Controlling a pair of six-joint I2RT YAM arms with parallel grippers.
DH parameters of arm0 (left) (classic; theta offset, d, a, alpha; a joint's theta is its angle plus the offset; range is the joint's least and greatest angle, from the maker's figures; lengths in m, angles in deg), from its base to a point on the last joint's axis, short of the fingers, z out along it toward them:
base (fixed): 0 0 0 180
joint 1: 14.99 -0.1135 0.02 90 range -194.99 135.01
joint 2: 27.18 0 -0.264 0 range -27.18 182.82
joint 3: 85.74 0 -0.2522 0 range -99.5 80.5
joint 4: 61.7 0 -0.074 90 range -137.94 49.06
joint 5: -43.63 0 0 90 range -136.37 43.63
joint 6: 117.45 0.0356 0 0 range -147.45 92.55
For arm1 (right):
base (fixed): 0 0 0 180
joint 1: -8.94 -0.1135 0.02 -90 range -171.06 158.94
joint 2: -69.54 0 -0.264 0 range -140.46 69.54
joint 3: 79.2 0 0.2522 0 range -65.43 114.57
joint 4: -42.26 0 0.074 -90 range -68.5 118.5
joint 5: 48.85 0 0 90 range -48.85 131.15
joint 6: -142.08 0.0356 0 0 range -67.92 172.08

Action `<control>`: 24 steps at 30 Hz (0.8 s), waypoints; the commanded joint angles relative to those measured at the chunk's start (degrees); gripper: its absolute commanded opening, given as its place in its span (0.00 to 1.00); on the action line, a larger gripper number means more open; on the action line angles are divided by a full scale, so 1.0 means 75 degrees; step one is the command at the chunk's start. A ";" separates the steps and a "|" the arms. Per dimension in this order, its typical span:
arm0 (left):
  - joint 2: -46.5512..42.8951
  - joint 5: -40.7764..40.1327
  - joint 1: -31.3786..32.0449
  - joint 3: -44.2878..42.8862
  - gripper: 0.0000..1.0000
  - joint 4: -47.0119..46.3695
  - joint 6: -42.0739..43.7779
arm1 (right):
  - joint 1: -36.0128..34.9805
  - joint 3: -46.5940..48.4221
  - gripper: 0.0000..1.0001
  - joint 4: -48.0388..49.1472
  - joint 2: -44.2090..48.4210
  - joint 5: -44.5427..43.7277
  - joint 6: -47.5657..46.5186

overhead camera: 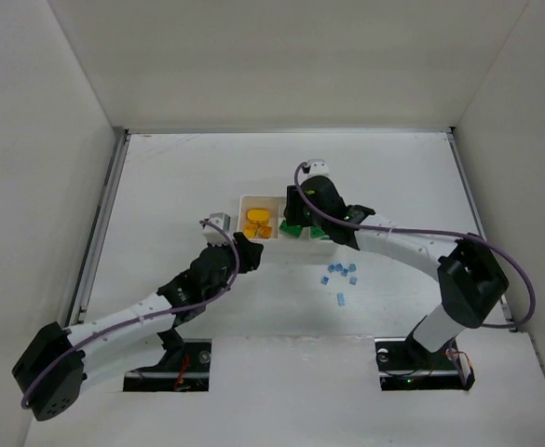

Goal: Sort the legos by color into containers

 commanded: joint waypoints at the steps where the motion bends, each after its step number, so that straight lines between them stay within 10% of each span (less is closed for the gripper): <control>1: 0.0299 -0.0036 0.0644 -0.0078 0.44 -0.0625 0.0614 | -0.0020 -0.0119 0.63 0.0655 0.0711 -0.0366 0.0128; 4: 0.0989 -0.0059 0.1359 -0.0382 0.43 -0.0894 0.0990 | -0.0009 -0.0798 0.63 0.0796 0.1425 -0.0647 0.0315; 12: 0.3661 -0.0129 0.3013 -0.1695 0.40 -0.1575 0.1693 | 0.0529 -0.3949 0.20 0.0681 0.4085 -0.1879 0.1977; 24: 0.5783 -0.0153 0.3400 -0.3101 0.44 -0.1564 0.2092 | 0.0554 -0.5358 0.41 -0.1336 0.5529 -0.2242 0.3819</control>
